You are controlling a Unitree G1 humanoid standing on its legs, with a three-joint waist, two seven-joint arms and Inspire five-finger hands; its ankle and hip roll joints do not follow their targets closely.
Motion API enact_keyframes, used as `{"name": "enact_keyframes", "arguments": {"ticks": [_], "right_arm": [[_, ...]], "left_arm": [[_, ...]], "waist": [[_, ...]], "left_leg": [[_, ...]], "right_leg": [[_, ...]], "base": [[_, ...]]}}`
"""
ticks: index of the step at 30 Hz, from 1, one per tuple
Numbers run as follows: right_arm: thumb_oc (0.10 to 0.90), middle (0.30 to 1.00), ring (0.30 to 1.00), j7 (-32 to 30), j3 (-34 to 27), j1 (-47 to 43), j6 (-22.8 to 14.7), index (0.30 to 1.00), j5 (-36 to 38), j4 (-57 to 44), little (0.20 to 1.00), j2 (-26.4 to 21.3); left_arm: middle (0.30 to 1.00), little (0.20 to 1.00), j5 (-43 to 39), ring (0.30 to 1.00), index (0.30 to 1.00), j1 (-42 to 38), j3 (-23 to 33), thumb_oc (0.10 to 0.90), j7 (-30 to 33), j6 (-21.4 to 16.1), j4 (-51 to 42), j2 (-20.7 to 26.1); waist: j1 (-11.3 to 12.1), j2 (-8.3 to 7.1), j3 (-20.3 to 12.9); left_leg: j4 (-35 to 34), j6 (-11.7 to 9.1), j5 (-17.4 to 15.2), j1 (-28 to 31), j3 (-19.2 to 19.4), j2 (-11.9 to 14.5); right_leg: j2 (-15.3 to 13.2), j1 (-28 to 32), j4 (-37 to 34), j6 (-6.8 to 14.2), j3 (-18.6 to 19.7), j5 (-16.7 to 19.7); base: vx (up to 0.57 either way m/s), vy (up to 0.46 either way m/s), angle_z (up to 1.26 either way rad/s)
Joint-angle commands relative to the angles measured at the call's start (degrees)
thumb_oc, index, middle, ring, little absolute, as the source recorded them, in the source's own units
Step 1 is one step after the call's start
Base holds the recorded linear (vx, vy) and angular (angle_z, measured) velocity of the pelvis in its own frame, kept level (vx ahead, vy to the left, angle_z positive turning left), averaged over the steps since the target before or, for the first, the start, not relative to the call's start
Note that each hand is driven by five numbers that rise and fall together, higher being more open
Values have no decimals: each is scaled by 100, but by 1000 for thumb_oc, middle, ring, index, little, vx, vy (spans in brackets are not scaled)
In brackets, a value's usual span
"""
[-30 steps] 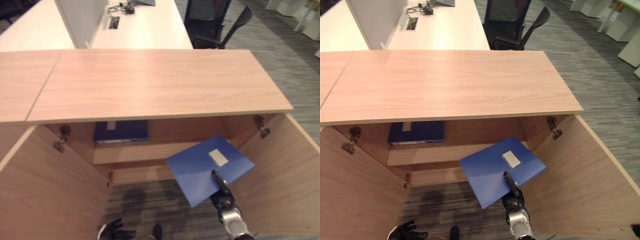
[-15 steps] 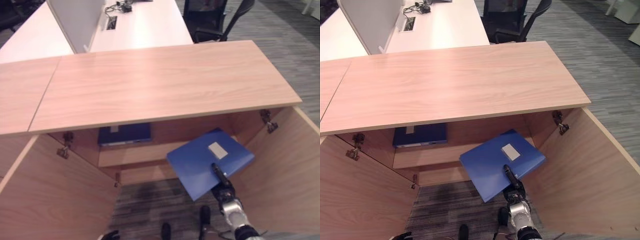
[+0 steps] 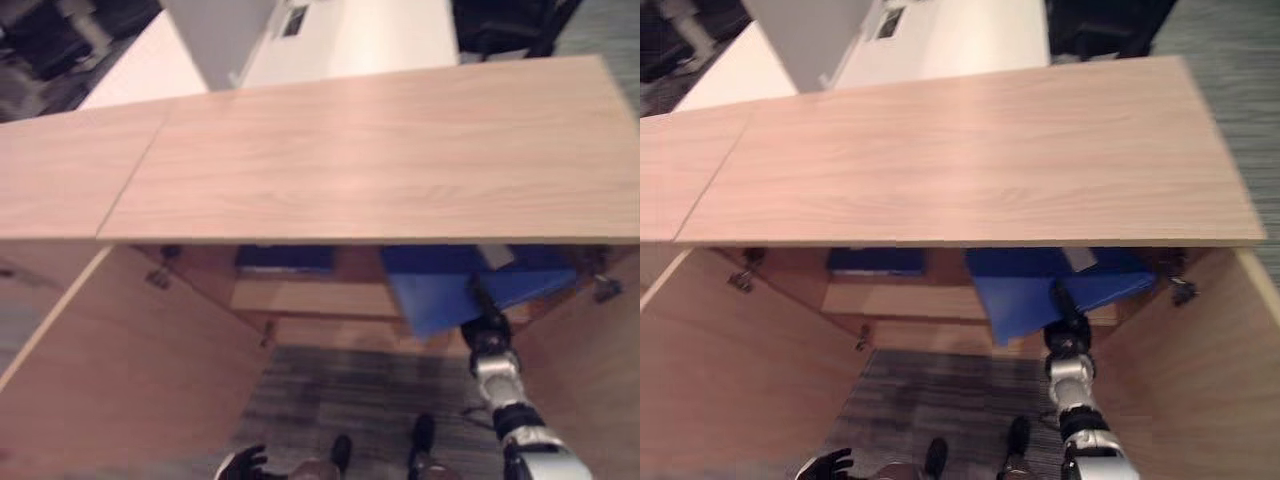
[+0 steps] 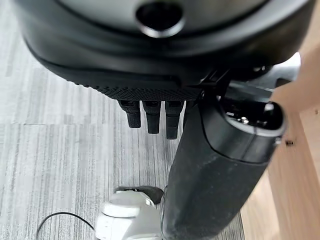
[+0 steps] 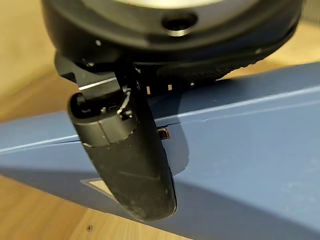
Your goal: Put the empty folder in the office cabinet
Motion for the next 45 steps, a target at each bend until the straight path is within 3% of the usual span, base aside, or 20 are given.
{"name": "enact_keyframes", "arguments": {"ticks": [1, 2, 3, 10, 15, 18, 24, 33, 45], "right_arm": [[400, 300, 300, 171, -297, -1022, -578, 300, 268, -299, 300, -442], [400, 300, 300, 169, -367, -1222, -593, 300, 323, -183, 300, -567], [400, 300, 300, 126, -296, -1624, -638, 300, 269, 2, 300, -655], [400, 300, 300, 108, -228, -2844, -523, 300, 404, 1123, 300, -1351], [400, 300, 300, 116, -114, -3274, -472, 300, 430, 1518, 300, -1730], [400, 300, 300, 18, -44, -3754, -506, 300, 450, 1842, 300, -2156], [400, 300, 300, -154, 195, -4162, -483, 300, 331, 2186, 300, -2601], [400, 300, 300, -347, 280, -4371, -478, 300, 313, 2484, 300, -2694], [400, 300, 300, -1100, 442, -5096, -792, 300, 233, 2562, 300, -2884]], "left_arm": [[900, 900, -252, 900, 900, 31, -356, 800, -39, -44, -55, 419], [900, 900, -251, 900, 900, 39, -377, 800, -90, -35, -116, 454], [900, 900, -255, 900, 900, 108, -427, 800, -123, -66, -162, 511], [900, 900, -476, 900, 900, 140, -535, 800, -158, -162, -281, 808], [900, 900, -627, 900, 900, 136, -643, 800, -211, -191, -424, 862], [900, 900, -744, 900, 900, 69, -881, 800, -269, -237, -540, 920], [900, 900, -833, 900, 900, -97, -1065, 800, -284, -267, -645, 982], [900, 900, -906, 900, 900, -263, -1174, 800, -179, -333, -713, 1035], [900, 900, -788, 900, 900, -330, -1409, 800, 85, -465, -875, 1155]], "waist": [[-92, -86, 5], [-77, -17, 11], [-6, 93, 16], [296, 108, 48], [411, 178, 136], [493, 319, 240], [542, 418, 297], [496, 453, 413], [518, 528, 366]], "left_leg": [[601, 2, -389, -273, 1574, 387], [608, 38, -363, -328, 1813, 439], [458, 117, -353, -400, 1771, 347], [508, 398, -432, -945, 1758, 270], [698, 450, -487, -1282, 1736, 228], [1084, 452, -574, -1847, 1614, 129], [1583, 423, -880, -2454, 1474, 89], [2327, 500, -1153, -3243, 1418, 34], [2612, 500, -1277, -3620, 1379, -58]], "right_leg": [[-403, 308, 861, 414, -109, -1354], [-394, 226, 980, 384, -177, -1395], [-324, -29, 1169, 341, -153, -1413], [-400, -1002, 1966, 339, 119, -1565], [-474, -1399, 2370, 357, 170, -1716], [-627, -1898, 2870, 384, 199, -1905], [-739, -2585, 3544, 451, 472, -2244], [-850, -3397, 4393, 441, 701, -2519], [-964, -3866, 4888, 444, 839, -2690]], "base": [[-60, -139, 101], [-56, -42, 120], [-41, 7, 90], [-14, 9, -7], [13, 5, -5], [31, 20, 12], [55, 32, 14], [15, 1, 2], [17, 7, 3]]}}
